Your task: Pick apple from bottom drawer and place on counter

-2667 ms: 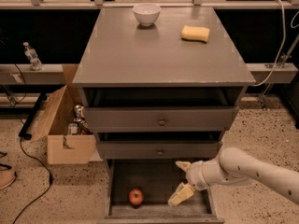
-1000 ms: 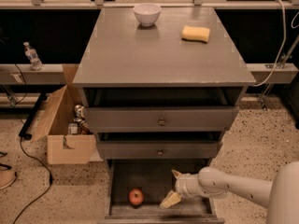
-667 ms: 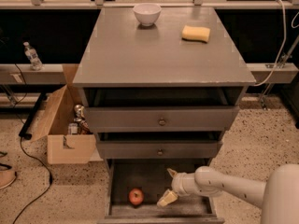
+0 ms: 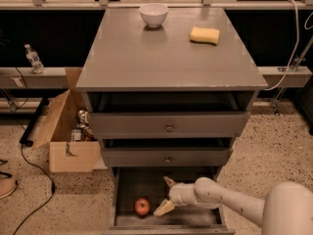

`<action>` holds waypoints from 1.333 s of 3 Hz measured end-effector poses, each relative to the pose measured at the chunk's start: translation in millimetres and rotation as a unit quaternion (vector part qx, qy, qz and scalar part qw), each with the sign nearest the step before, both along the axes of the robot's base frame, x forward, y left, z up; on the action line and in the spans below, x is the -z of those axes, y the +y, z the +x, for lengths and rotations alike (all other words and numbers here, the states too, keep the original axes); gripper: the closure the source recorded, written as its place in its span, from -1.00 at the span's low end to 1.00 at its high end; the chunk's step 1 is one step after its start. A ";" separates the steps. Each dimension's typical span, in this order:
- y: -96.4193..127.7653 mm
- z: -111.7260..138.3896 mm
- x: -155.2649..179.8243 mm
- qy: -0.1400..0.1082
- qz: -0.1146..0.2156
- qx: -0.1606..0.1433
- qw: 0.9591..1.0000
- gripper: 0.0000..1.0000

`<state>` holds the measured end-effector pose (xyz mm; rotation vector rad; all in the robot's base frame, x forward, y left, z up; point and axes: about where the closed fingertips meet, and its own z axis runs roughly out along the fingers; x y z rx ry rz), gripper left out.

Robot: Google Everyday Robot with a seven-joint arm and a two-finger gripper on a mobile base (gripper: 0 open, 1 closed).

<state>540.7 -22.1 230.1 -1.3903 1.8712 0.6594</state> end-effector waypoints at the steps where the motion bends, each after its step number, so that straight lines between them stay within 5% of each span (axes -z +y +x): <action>1: 34.8 4.9 25.9 -0.005 0.021 -0.006 1.000 -1.00; 4: 83.8 9.9 78.3 0.005 0.027 -0.014 1.000 -1.00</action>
Offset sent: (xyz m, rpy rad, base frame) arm 0.0144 0.0709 -0.0585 0.0724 -0.0226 0.0073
